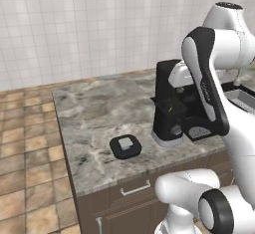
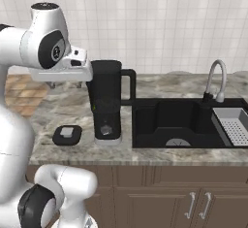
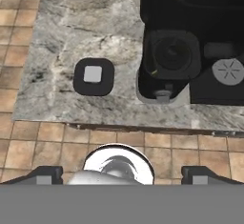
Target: Grab the lemon wedges from the fridge, place them in the blender, close the lid, and turn on the blender to create a marinade.
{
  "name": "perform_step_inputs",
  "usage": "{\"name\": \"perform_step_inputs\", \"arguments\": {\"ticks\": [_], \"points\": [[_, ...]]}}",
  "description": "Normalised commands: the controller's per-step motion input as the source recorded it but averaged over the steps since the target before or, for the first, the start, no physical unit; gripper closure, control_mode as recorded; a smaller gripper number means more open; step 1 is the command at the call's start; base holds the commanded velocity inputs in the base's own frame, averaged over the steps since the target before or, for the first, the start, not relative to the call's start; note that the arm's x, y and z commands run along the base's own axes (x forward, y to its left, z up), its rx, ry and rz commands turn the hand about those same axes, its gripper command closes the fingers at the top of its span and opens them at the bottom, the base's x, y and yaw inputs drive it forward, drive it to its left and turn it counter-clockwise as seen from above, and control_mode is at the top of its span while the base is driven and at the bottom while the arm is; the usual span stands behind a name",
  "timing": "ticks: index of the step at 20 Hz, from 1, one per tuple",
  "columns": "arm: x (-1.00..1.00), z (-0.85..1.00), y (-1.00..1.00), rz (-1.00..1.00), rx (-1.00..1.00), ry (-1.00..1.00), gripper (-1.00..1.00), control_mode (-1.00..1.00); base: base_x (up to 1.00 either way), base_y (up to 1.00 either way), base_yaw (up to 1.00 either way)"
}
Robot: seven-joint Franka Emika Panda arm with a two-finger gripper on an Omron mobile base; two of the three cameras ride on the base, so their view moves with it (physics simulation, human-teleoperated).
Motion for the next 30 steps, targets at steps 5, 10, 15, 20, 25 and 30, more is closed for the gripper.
{"name": "perform_step_inputs", "arguments": {"ticks": [5, 10, 15, 20, 25, 30], "points": [[-0.76, -0.19, 0.46, 0.00, 0.00, 0.03, -1.00, -1.00, 0.00, 0.00, 0.00], [-0.28, -0.59, 0.68, 0.00, 0.00, 0.15, -1.00, -1.00, 0.00, 0.00, 0.00], [0.00, -0.66, 0.68, 0.00, 0.00, 0.16, -1.00, -1.00, 0.00, 0.00, 0.00], [0.00, -0.26, 0.25, 0.00, 0.00, 0.03, -1.00, -1.00, 0.00, 0.00, 0.00], [0.16, -0.03, -0.02, -0.03, 0.00, 0.00, -1.00, -1.00, 0.00, 0.00, 0.00], [0.75, -0.45, -0.08, -0.17, -0.05, 0.15, -1.00, -1.00, 0.00, 0.00, 0.00]]}}
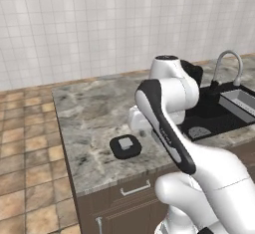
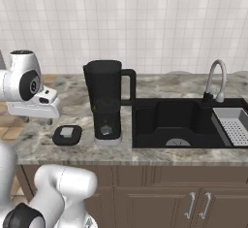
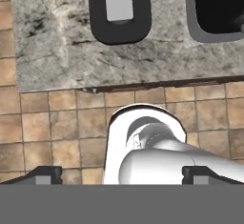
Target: Grab the lemon wedges from the fridge, place them in the blender, close the lid, and turn on the blender to create a marinade.
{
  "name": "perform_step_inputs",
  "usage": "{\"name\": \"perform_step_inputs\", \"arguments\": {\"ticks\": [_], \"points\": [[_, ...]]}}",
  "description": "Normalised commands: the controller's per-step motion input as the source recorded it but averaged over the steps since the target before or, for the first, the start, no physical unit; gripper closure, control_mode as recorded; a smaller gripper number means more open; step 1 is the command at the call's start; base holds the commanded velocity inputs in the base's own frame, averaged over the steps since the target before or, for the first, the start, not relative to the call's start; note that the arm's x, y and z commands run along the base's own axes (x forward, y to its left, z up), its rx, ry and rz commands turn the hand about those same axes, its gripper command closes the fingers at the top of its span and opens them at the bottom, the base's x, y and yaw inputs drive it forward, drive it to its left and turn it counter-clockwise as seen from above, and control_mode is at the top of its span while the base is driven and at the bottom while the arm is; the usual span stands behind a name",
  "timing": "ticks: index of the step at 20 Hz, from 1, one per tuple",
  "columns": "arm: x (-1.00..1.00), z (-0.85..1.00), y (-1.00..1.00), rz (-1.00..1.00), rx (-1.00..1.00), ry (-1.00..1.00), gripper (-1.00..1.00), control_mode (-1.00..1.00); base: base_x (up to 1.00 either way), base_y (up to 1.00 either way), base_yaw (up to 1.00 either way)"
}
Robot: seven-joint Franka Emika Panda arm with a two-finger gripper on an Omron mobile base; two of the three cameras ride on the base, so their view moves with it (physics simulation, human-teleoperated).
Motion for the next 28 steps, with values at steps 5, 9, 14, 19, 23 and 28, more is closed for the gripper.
{"name": "perform_step_inputs", "arguments": {"ticks": [5, 9, 14, 19, 23, 28], "points": [[0.24, -0.13, 0.00, -0.05, 0.00, 0.10, -1.00, -1.00, 0.00, 0.00, 0.00], [0.04, -0.16, 0.00, 0.00, 0.00, 0.09, -1.00, -1.00, 0.00, 0.00, 0.00], [0.14, -0.54, 0.00, -0.03, 0.00, 0.01, -1.00, -1.00, 0.00, 0.00, 0.00], [0.30, -0.54, 0.00, -0.06, 0.00, 0.00, -1.00, -1.00, 0.00, 0.00, 0.00], [0.43, -0.28, 0.00, -0.08, 0.00, 0.00, -1.00, -1.00, 0.00, 0.00, 0.00], [0.39, -0.13, 0.00, -0.06, 0.00, 0.00, -1.00, -1.00, 0.00, 0.00, 0.00]]}}
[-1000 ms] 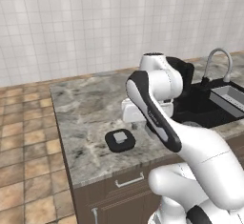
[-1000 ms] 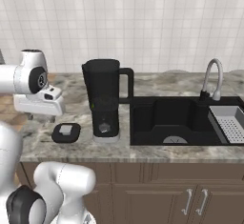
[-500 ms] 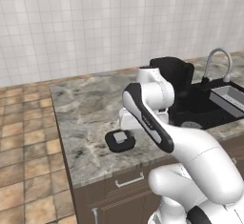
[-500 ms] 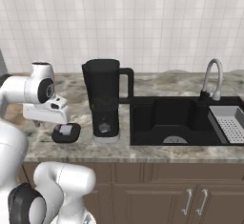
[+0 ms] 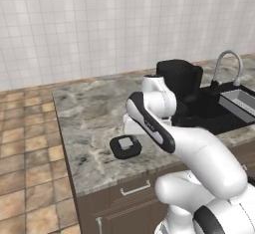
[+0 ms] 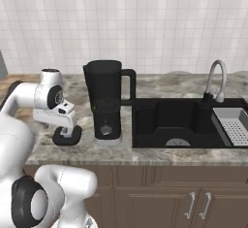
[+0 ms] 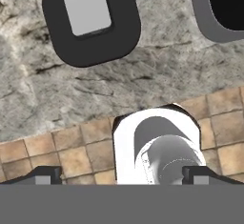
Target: Grab the lemon wedges from the fridge, place them in the blender, close the lid, and turn on the blender to create a marinade.
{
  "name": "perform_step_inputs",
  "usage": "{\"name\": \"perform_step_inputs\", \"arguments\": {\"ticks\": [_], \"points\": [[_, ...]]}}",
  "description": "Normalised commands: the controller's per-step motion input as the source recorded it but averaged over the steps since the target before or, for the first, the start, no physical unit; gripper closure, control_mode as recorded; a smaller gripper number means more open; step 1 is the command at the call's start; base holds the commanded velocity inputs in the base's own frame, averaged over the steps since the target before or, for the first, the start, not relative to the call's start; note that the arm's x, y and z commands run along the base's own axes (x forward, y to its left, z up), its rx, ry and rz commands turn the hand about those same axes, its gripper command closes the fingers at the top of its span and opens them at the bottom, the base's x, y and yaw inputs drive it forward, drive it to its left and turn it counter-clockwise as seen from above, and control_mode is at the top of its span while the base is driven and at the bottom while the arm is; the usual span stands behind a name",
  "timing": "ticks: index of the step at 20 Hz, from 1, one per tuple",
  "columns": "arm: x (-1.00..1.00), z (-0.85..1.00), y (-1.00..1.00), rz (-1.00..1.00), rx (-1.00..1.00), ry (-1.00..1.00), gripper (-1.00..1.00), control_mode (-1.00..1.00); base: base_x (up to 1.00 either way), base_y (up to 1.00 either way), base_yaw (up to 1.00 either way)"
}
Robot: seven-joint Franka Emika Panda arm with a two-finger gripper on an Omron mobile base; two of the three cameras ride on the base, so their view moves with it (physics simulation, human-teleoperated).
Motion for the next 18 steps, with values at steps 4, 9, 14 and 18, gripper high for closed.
{"name": "perform_step_inputs", "arguments": {"ticks": [4, 9, 14, 18], "points": [[0.32, -0.11, 0.08, -0.01, -0.01, 0.02, -1.00, -1.00, 0.00, 0.00, 0.00], [0.15, -0.27, 0.15, 0.00, -0.07, 0.05, -1.00, -1.00, 0.00, 0.00, 0.00], [0.16, -0.35, 0.08, 0.00, -0.04, 0.07, -1.00, -1.00, 0.00, 0.00, 0.00], [0.25, -0.29, 0.04, 0.00, -0.01, 0.02, -1.00, -1.00, 0.00, 0.00, 0.00]]}}
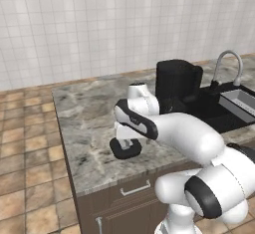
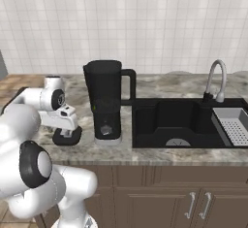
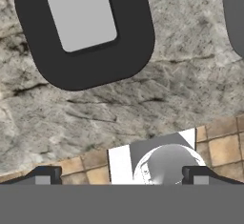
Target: Grab the lemon wedges from the fridge, place them in the blender, close the lid, and turn on the blender to create a marinade.
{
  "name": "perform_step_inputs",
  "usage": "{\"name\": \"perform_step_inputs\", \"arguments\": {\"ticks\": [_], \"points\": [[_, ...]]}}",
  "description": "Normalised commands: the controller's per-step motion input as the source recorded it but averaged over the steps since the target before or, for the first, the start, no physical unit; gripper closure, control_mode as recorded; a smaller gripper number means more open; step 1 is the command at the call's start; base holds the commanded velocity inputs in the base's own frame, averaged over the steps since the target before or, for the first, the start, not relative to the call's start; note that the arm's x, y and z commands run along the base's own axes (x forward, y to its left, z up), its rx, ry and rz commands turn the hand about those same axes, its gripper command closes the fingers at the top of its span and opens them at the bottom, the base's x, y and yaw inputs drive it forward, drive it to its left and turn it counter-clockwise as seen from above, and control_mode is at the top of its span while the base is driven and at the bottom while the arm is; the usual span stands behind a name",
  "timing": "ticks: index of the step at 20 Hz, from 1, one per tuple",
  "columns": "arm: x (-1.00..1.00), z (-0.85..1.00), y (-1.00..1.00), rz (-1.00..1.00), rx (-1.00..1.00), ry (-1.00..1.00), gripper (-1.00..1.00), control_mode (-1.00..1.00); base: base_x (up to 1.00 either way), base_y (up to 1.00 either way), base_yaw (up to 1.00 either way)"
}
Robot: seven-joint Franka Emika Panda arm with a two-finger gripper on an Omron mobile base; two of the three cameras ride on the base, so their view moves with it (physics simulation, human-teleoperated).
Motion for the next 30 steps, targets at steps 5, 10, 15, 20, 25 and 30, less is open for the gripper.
{"name": "perform_step_inputs", "arguments": {"ticks": [5, 10, 15, 20, 25, 30], "points": [[0.27, -0.22, 0.05, 0.00, 0.00, 0.00, -1.00, -1.00, 0.00, 0.00, 0.00], [0.22, -0.26, 0.02, 0.00, 0.00, 0.00, -1.00, -1.00, 0.00, 0.00, 0.00], [0.23, -0.23, 0.00, 0.00, 0.00, 0.00, -1.00, -1.00, 0.00, 0.00, 0.00], [0.24, -0.14, 0.04, 0.00, -0.01, 0.00, -1.00, -1.00, 0.00, 0.00, 0.00], [0.08, -0.06, 0.18, 0.02, -0.03, -0.01, -1.00, -1.00, 0.00, 0.00, 0.00], [0.00, 0.00, 0.07, 0.04, -0.01, 0.00, -1.00, -1.00, 0.00, 0.00, 0.00]]}}
